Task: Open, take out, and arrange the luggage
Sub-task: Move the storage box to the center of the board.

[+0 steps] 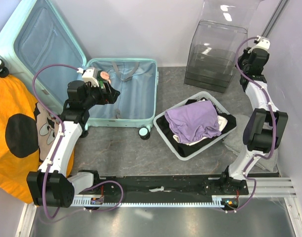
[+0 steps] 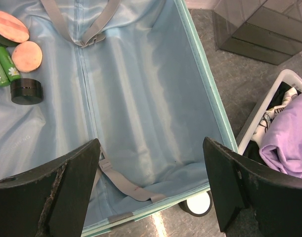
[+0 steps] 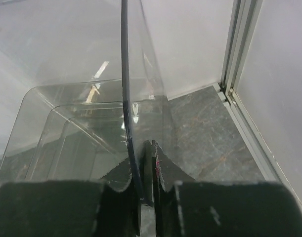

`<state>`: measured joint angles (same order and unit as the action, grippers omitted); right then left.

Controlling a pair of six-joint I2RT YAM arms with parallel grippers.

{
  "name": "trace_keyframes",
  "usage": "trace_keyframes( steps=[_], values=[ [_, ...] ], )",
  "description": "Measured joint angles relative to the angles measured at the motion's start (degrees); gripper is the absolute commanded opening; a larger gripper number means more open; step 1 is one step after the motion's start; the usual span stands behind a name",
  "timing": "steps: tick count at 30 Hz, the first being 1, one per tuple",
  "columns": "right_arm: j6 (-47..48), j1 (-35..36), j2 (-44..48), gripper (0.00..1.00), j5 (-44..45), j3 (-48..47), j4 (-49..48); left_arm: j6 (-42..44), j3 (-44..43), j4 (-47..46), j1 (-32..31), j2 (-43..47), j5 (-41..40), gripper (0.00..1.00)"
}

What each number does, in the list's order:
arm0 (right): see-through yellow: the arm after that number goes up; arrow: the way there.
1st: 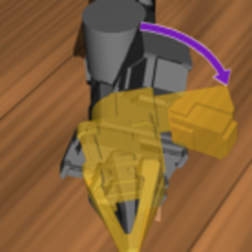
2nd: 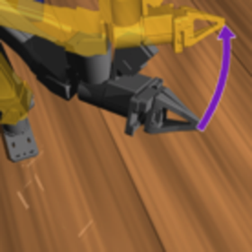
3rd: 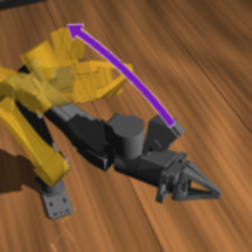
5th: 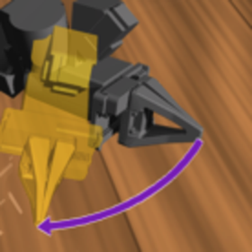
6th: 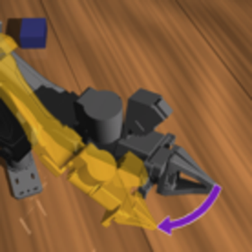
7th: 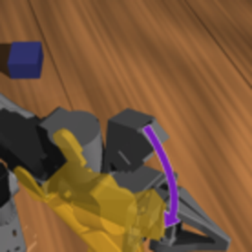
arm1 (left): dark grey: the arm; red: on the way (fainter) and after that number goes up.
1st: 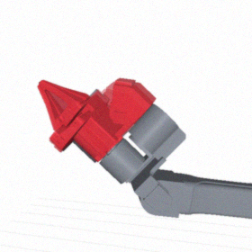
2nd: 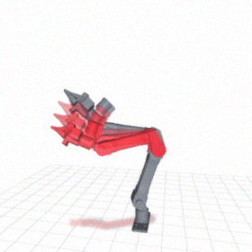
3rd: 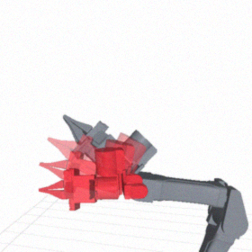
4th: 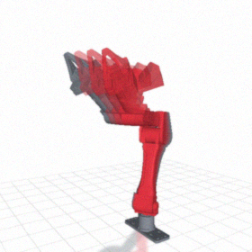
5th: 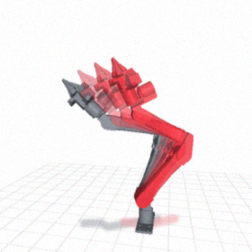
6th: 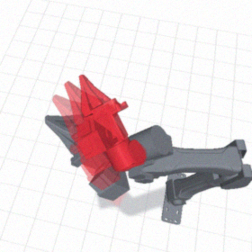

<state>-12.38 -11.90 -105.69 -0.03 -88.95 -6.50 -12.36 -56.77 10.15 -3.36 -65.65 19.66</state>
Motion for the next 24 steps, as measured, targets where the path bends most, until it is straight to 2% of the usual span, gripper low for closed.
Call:
trace_keyframes(
  steps=[6,24],
  values=[
    [0.0,1.6,4.9,0.00,2.2,5.4,0.3,0.0,0.0,0.0,0.0,0.0,0.3,0.91],
    [0.0,4.2,12.4,0.00,4.1,12.5,2.8,0.0,0.0,0.0,-0.2,0.0,0.6,0.90]
  ],
)
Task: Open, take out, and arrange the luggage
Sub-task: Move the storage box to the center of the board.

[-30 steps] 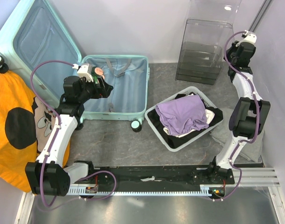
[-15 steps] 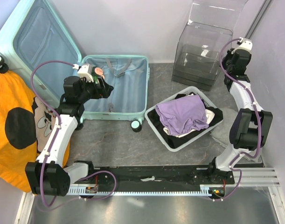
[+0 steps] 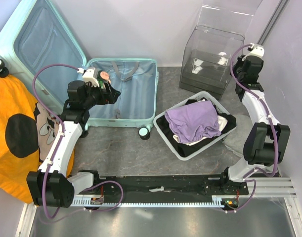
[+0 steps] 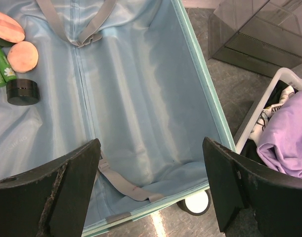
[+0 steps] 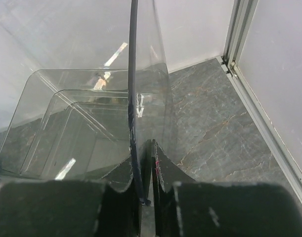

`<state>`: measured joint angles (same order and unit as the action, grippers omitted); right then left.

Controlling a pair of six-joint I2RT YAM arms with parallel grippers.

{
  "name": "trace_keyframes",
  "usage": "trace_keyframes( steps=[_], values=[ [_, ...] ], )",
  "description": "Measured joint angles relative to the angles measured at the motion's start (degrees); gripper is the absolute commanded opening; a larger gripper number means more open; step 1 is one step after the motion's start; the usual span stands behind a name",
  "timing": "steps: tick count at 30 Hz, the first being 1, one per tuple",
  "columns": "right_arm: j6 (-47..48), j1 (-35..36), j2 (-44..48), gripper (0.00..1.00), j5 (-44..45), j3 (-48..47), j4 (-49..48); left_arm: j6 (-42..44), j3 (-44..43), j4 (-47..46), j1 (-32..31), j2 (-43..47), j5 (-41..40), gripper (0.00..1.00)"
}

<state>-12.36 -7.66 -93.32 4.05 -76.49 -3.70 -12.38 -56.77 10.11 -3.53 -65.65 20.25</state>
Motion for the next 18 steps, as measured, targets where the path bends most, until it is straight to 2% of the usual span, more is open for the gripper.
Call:
trace_keyframes(
  steps=[16,18],
  values=[
    [-0.3,1.9,7.7,0.01,2.4,4.9,6.4,0.0,0.6,-0.4,-1.4,0.0,0.2,0.90],
    [-0.3,1.9,7.9,0.12,2.2,4.9,7.0,0.0,0.6,-0.4,-1.5,0.0,0.0,0.90]
  ],
)
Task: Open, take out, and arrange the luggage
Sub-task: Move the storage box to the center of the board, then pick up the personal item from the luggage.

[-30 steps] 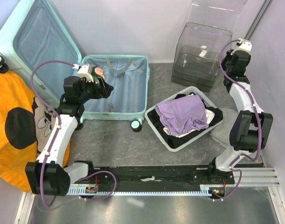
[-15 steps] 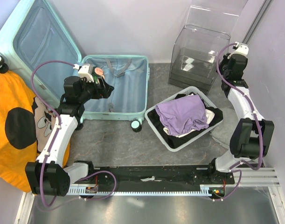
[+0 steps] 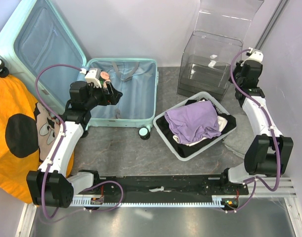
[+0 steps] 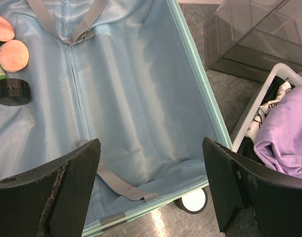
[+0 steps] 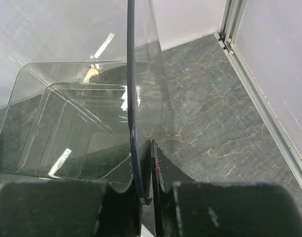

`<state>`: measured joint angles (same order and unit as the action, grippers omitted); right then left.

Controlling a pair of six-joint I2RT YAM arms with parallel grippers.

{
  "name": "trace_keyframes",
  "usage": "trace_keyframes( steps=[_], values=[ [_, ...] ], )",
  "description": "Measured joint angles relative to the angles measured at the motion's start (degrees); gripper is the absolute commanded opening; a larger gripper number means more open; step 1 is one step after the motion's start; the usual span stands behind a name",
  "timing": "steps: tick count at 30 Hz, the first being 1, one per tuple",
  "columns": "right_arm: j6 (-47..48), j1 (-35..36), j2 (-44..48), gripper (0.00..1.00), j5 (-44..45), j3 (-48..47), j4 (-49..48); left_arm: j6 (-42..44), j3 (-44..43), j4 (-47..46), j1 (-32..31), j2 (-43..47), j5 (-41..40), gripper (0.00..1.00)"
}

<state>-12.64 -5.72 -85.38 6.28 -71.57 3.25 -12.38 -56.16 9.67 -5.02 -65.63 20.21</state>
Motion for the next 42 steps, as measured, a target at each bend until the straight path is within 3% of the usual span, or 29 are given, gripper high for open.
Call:
trace_keyframes(
  steps=[1,2,5,8,15,21,24,29,34,38,42],
  values=[
    [0.0,0.0,0.1,0.21,-0.1,0.0,0.3,0.0,0.0,0.0,0.0,0.0,-0.2,0.90],
    [0.0,0.0,0.2,0.41,-0.2,0.0,0.5,0.0,0.0,0.0,-0.1,0.0,-0.2,0.90],
    [-0.8,0.2,0.6,0.82,-1.3,0.0,2.2,0.1,0.0,0.1,-0.8,0.2,-1.4,0.90],
    [-1.6,0.5,1.7,0.92,-1.9,0.0,4.6,1.6,0.0,1.4,-3.2,0.4,-6.6,0.91],
    [-3.2,0.7,10.0,0.96,0.9,0.1,5.8,2.8,-1.0,5.2,-5.4,0.4,-14.9,0.93],
    [-5.2,0.7,24.3,0.94,1.6,7.5,-7.4,2.8,-13.7,6.9,-9.4,-11.6,-20.7,0.98],
    [-5.9,0.7,27.5,0.89,0.7,9.4,-12.3,2.8,-22.9,6.9,-9.0,-22.4,-21.2,0.95],
    [-8.4,0.6,25.5,0.83,-5.5,10.4,-16.4,1.2,-37.1,7.0,-3.1,-39.4,-20.7,0.88],
    [-11.0,0.6,23.1,0.79,-11.1,13.7,-16.4,-2.1,-48.6,6.1,2.2,-52.6,-20.7,0.70],
    [-12.1,0.6,22.8,0.77,-13.6,14.0,-16.9,-5.6,-51.8,4.0,5.0,-58.6,-20.8,0.61],
    [-12.7,0.6,22.8,0.76,-15.0,14.0,-18.3,-8.0,-53.5,2.7,6.5,-63.1,-20.8,0.59]
  ],
)
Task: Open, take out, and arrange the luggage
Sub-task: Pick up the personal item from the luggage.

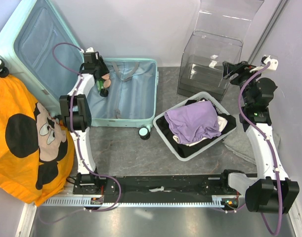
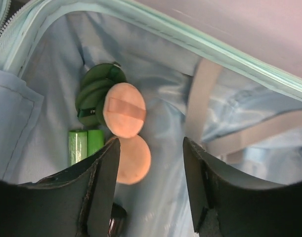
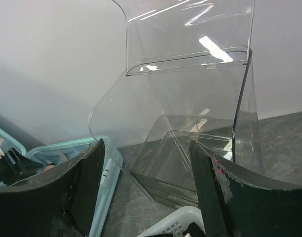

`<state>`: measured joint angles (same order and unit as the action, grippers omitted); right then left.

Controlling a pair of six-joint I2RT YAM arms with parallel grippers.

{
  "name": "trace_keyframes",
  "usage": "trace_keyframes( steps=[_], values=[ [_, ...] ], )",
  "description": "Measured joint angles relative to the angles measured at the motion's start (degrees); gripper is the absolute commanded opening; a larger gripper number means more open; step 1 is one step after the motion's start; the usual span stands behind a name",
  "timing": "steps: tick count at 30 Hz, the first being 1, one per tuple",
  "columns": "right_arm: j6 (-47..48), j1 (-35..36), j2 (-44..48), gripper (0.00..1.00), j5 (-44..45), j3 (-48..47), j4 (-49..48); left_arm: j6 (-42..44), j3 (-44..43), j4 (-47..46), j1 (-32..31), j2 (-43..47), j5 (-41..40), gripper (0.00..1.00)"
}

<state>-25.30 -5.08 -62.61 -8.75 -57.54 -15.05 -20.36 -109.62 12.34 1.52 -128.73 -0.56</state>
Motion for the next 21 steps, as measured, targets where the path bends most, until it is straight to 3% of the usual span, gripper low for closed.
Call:
trace_keyframes(
  steps=[11,21],
  values=[
    [-1.8,0.0,-0.6,0.76,-3.2,0.0,-1.8,-3.3,-3.3,-1.0,0.7,-7.5,-2.5,0.58],
    [-2.5,0.0,-1.1,0.75,-4.4,0.0,-2.1,-5.8,-3.5,-4.2,2.8,-9.4,0.5,0.46]
  ],
)
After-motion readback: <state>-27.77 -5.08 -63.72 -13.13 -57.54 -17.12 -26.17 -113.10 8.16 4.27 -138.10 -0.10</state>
